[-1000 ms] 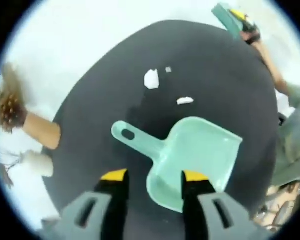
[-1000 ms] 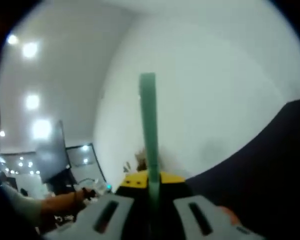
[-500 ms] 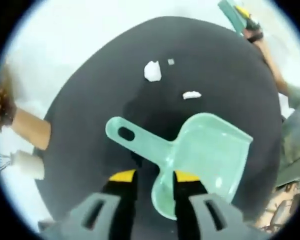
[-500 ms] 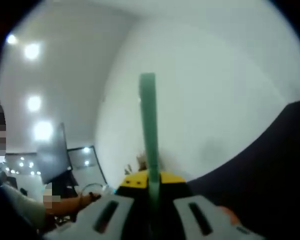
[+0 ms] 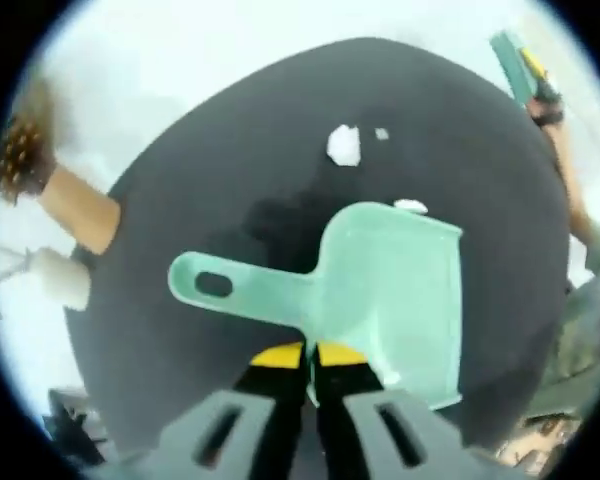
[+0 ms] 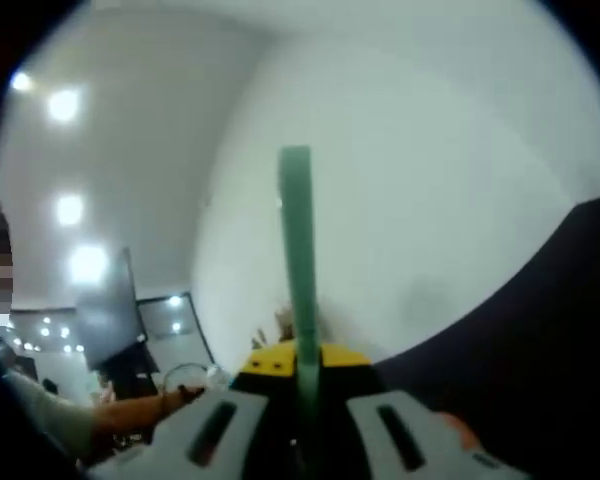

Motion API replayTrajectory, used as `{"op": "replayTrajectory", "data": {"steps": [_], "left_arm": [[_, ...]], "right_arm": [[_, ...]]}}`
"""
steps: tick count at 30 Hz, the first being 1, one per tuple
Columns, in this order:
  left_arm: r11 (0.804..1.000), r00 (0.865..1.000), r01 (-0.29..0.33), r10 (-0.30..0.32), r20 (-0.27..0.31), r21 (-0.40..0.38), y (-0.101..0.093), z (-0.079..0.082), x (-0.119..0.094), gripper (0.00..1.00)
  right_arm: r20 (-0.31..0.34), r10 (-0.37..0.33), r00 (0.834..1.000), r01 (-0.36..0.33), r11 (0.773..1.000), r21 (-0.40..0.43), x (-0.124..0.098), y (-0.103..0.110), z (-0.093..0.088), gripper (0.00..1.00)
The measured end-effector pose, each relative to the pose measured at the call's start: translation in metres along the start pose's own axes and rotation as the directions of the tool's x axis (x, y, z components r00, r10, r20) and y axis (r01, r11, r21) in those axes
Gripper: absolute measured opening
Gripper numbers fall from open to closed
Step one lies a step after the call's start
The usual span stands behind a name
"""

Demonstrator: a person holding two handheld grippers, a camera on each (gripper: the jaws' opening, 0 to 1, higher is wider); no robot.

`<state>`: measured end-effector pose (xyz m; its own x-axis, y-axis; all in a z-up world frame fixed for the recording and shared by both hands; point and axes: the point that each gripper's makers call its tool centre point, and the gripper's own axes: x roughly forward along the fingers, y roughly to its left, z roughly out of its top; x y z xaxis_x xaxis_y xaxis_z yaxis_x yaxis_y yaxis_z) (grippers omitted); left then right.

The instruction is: Pick up the broom and sweep the trash on the tabletop into the dustpan.

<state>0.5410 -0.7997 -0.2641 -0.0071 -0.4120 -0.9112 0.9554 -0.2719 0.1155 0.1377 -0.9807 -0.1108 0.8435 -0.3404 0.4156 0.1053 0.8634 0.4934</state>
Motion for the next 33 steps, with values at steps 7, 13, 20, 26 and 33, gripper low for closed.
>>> {"op": "replayTrajectory", "data": {"steps": [7,13,20,26,33], "left_arm": [[0.967,1.000,-0.009,0.013,0.017,-0.256,0.006,-0.009,-0.013,0.04],[0.891,0.996,-0.038,0.068,0.050,-0.452,0.014,-0.015,-0.022,0.04],[0.697,0.984,-0.129,0.179,-0.003,-0.705,0.025,-0.030,-0.025,0.03],[0.639,0.983,-0.157,0.177,-0.055,-0.753,0.022,-0.032,-0.015,0.03],[0.663,0.966,-0.254,0.204,-0.156,-0.704,0.016,-0.031,0.001,0.04]], "right_arm": [[-0.004,-0.001,1.000,0.001,1.000,0.008,-0.001,-0.002,-0.001,0.05],[-0.009,-0.004,1.000,0.004,1.000,0.017,-0.002,-0.003,-0.002,0.05],[-0.005,0.006,1.000,-0.006,1.000,0.030,-0.004,0.000,-0.001,0.05],[0.009,0.022,1.000,-0.022,0.999,0.047,-0.005,0.004,0.003,0.05],[0.005,0.030,1.000,-0.031,0.998,0.052,-0.004,0.007,0.000,0.06]]}}
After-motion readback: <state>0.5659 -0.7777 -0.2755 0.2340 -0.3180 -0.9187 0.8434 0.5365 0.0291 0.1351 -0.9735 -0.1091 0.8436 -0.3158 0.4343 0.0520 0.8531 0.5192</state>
